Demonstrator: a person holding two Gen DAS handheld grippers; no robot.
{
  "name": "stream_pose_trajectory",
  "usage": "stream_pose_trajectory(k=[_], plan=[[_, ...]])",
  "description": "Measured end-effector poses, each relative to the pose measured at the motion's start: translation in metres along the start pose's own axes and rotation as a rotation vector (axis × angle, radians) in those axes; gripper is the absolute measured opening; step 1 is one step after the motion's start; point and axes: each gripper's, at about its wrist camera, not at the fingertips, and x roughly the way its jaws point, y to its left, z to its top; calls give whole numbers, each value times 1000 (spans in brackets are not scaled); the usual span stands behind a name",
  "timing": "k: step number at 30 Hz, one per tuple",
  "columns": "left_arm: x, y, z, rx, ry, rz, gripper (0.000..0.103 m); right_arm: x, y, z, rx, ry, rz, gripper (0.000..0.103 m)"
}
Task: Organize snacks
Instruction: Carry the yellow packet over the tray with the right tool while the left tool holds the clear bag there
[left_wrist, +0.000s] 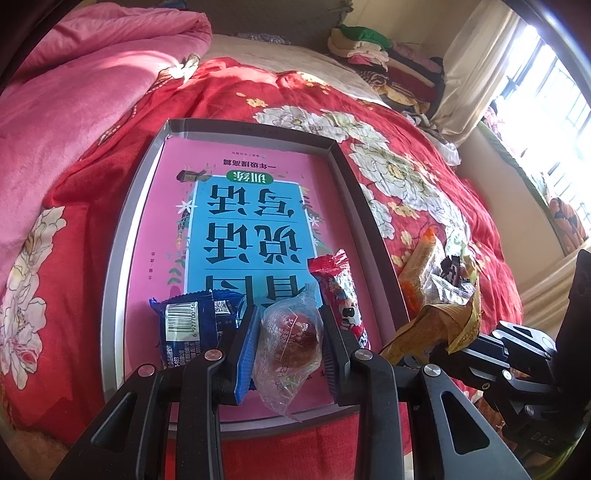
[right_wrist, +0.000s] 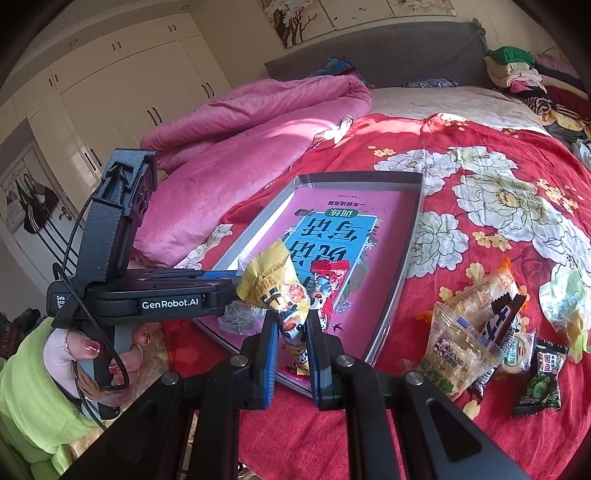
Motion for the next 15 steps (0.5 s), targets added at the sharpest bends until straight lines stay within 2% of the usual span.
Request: stream_pose_trajectory(k=[15], plan=[[4, 0, 0, 1, 7, -14, 33, 13, -4, -2, 11, 30, -14, 15]])
